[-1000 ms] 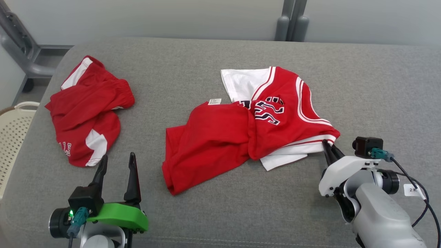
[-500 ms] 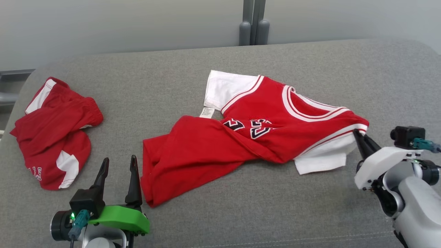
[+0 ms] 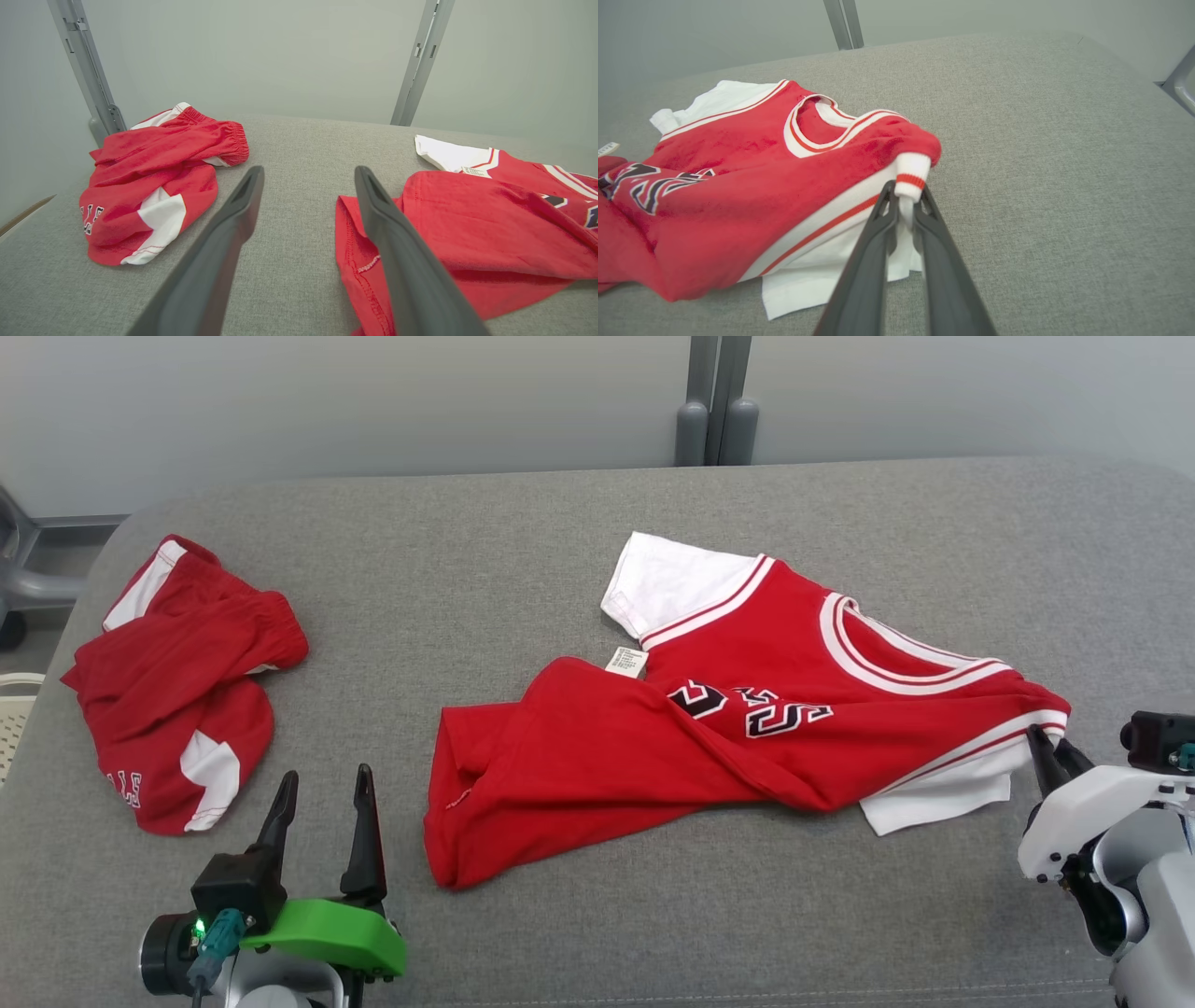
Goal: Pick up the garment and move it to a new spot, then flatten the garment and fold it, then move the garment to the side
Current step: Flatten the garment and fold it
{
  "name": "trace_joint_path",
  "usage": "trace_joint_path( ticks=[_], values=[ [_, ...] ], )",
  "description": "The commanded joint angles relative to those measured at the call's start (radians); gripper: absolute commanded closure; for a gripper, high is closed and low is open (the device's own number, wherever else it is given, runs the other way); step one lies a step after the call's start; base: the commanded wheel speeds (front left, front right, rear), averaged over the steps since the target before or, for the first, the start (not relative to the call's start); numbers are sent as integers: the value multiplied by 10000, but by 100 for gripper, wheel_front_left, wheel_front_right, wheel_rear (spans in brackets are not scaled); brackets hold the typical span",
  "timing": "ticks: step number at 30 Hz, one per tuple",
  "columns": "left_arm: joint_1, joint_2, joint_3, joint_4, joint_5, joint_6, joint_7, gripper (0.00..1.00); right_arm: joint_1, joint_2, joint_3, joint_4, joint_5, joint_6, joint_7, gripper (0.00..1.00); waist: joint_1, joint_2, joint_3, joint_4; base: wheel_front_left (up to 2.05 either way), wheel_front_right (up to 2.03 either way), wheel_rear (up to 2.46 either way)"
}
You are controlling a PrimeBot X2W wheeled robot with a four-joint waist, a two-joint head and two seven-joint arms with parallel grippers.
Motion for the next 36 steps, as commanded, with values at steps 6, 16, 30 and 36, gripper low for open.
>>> trace_joint_path(
  ticks=[6, 16, 30, 36],
  values=[
    [150, 9, 148, -33, 100, 29, -1, 0, 53, 529, -753, -666, -1398, -3, -1129, 0, 0, -1, -89, -262, 0, 0, 0],
    [117, 9, 83, -42, 88, -23, -3, 0, 606, 1480, -304, -2173, -1625, -3, -2260, 0, 0, -1, -155, -663, 0, 0, 0],
    [-1205, 384, -745, 725, -42, -736, 442, 0, 1062, 2015, 397, -2583, -1684, -3, -2107, 0, 0, -1, -36, -1328, 0, 0, 0],
    [-2351, 564, -1195, 1592, -381, -859, 990, 0, 831, 2111, 524, -2594, -1662, -3, -2048, 0, 0, -1, 297, -1792, 0, 0, 0]
  ],
)
